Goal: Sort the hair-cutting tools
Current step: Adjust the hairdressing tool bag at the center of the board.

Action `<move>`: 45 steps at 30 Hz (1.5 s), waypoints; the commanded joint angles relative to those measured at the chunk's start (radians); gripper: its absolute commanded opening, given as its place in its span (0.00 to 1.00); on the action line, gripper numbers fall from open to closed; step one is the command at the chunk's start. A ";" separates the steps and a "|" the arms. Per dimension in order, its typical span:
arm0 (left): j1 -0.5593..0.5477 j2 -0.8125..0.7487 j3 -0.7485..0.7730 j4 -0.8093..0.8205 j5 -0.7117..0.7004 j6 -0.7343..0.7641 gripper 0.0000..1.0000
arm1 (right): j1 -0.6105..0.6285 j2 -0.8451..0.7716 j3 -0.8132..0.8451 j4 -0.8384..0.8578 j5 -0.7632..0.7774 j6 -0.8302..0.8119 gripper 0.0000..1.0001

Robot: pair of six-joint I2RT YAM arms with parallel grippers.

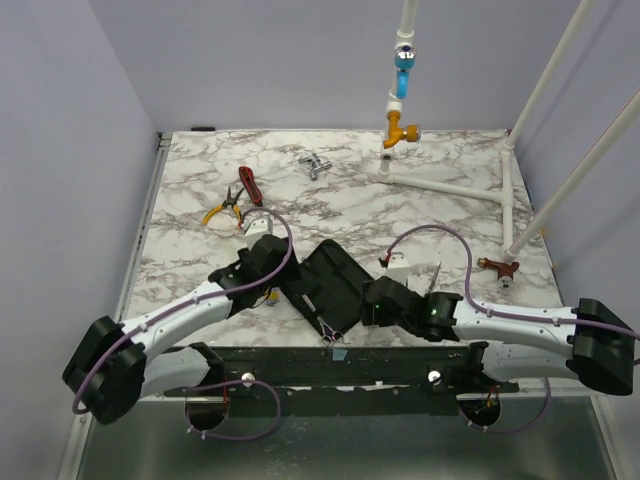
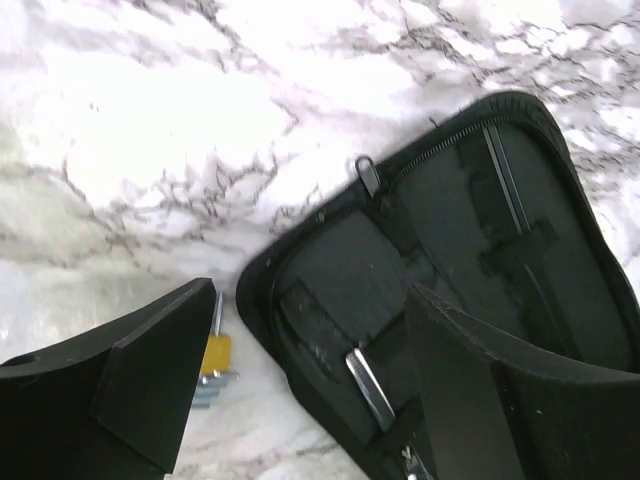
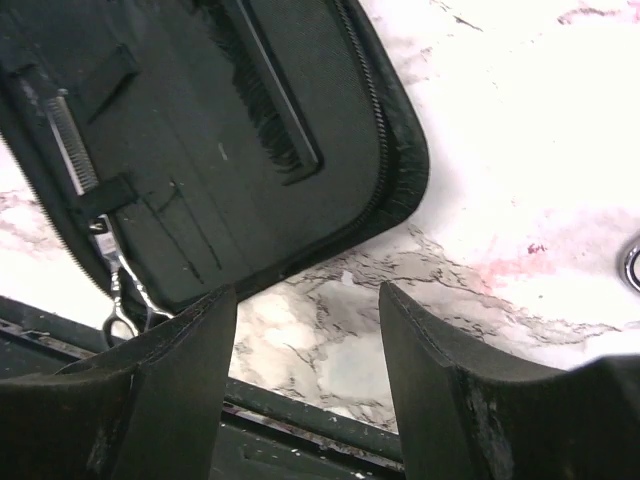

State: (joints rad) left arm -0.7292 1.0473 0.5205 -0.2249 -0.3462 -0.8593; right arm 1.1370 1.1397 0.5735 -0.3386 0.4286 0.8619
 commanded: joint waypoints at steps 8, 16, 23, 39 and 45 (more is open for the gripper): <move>0.078 0.362 0.185 0.044 0.121 0.134 0.57 | -0.010 0.086 -0.068 0.146 0.014 0.077 0.62; 0.074 0.393 0.150 0.084 0.165 0.146 0.37 | -0.080 0.063 -0.128 0.244 0.010 0.049 0.60; 0.037 0.372 0.082 0.169 0.231 0.116 0.28 | -0.195 0.085 -0.113 0.313 -0.069 -0.024 0.53; -0.030 0.272 -0.070 0.243 0.209 0.017 0.27 | -0.373 0.397 0.129 0.374 -0.253 -0.249 0.35; -0.030 0.206 -0.140 0.250 0.181 -0.029 0.29 | -0.372 0.488 0.271 0.307 -0.250 -0.300 0.37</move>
State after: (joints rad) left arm -0.7300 1.2697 0.4404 0.0212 -0.2325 -0.8112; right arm 0.7395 1.5806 0.7609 -0.0475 0.2974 0.5907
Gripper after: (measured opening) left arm 0.282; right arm 0.358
